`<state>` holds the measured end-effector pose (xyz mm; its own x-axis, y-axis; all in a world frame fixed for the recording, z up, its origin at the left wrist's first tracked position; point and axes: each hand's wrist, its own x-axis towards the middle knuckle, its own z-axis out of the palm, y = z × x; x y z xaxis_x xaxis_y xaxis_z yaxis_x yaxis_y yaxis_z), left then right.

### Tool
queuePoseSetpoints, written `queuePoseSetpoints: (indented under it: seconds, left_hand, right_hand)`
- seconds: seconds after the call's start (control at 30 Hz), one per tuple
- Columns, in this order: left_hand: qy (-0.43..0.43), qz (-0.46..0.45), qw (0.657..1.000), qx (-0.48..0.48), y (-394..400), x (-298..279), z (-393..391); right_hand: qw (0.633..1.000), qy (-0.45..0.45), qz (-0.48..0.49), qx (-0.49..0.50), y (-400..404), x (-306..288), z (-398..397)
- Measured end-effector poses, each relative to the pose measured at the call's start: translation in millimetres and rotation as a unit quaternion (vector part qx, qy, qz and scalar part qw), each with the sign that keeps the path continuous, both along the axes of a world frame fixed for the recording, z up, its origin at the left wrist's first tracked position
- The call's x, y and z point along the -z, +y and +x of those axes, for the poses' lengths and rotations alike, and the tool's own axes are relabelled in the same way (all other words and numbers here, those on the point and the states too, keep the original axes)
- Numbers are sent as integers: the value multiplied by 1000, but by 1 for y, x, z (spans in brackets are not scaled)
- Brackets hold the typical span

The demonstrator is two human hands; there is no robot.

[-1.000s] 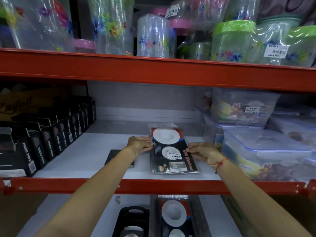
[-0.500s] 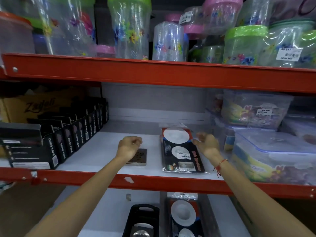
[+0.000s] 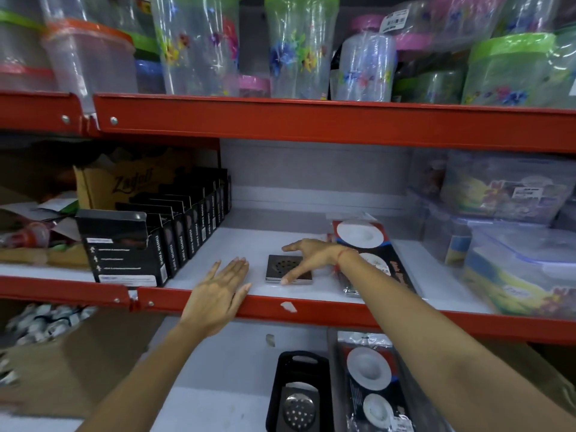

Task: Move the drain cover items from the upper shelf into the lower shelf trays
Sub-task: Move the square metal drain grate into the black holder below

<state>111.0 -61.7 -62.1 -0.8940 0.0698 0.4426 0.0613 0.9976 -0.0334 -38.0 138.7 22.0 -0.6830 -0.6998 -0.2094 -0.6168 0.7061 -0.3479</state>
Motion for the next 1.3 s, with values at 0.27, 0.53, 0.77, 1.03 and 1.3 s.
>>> queuePoseSetpoints:
  seconds: [0.27,0.53,0.77,1.03,1.3]
  left_hand:
    - [128,43,991,5,2,9,-8]
    - [178,29,983,35,-4,3,-22]
    - [198,33,979,25,8,44,0]
    - [249,40,968,19,3,26,-16]
    - [333,13,942,42,-3,33,-26]
  right_hand:
    - [999,-30,-5,18,-7,16,-18]
    - [984,19,-177,16,24,-18,32]
    - [981,3,-195,-19,77,37,140]
    - [995,30,-92,-17,73,113,144]
    - [998,-34,31,48,48,222,86]
